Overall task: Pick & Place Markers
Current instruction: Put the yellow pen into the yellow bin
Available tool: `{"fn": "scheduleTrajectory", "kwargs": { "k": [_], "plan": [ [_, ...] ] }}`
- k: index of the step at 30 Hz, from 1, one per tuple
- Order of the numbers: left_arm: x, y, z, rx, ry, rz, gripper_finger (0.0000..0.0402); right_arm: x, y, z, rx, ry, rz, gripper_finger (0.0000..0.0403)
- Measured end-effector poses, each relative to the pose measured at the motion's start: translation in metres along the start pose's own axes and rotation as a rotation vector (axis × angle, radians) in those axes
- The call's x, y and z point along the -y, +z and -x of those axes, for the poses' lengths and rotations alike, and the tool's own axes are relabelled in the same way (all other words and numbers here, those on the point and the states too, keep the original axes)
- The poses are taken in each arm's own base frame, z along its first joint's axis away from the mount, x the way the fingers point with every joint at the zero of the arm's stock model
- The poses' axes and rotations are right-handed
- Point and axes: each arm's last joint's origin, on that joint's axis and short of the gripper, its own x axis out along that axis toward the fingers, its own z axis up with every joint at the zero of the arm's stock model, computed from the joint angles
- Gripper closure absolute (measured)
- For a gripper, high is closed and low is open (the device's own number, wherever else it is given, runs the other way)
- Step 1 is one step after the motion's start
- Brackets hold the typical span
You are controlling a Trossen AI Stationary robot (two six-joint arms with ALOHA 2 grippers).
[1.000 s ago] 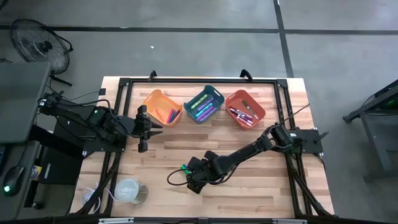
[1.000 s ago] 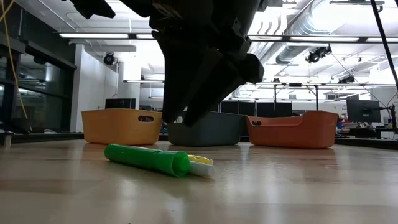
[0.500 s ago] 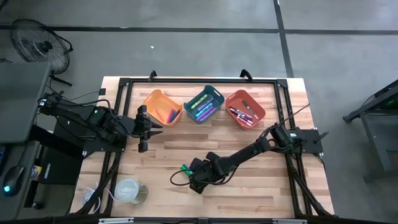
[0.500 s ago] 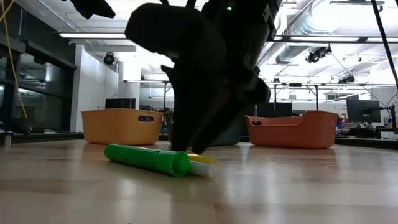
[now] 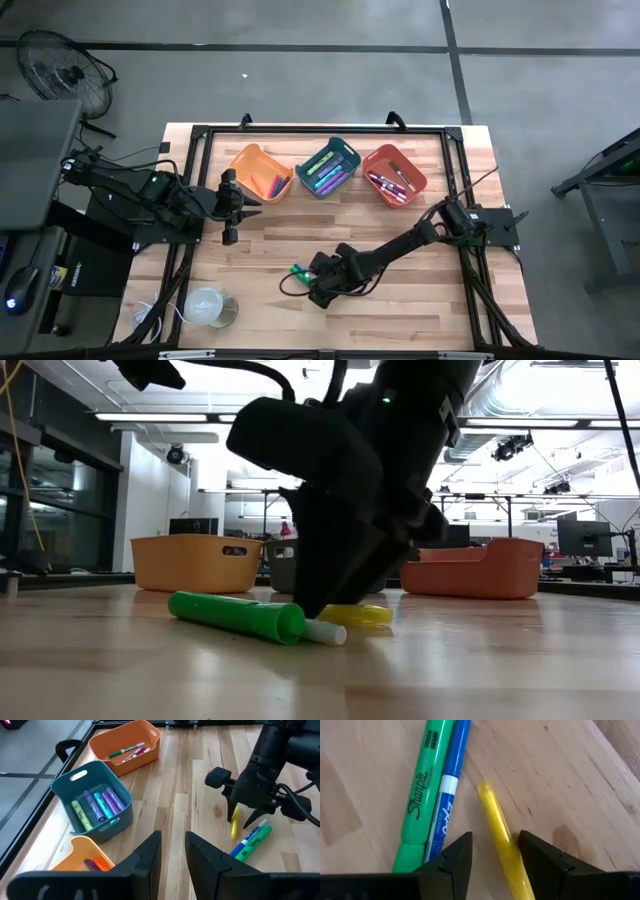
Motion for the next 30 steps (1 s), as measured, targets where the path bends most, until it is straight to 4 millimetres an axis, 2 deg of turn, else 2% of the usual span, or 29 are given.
{"fn": "scheduleTrajectory", "kwargs": {
  "k": [4, 11, 19, 24, 30],
  "plan": [
    [0.000, 0.000, 0.000, 0.000, 0.000, 0.003, 0.0318, 0.003, -0.005, -0.004, -0.014, -0.009, 0.051, 0.0248],
    [0.000, 0.000, 0.000, -0.001, -0.001, 0.014, 0.0318, 0.004, -0.006, -0.005, -0.070, 0.029, 0.297, 0.0248],
    [0.000, 0.000, 0.000, -0.002, -0.002, 0.021, 0.0318, 0.015, 0.008, -0.009, -0.178, 0.119, 0.275, 0.0266],
    [0.000, 0.000, 0.000, -0.002, -0.002, 0.021, 0.0318, 0.017, 0.010, -0.010, -0.179, 0.108, 0.270, 0.0286],
    [0.000, 0.000, 0.000, -0.004, -0.005, 0.021, 0.0318, 0.015, 0.005, -0.009, -0.143, 0.075, 0.382, 0.0314]
  ]
}}
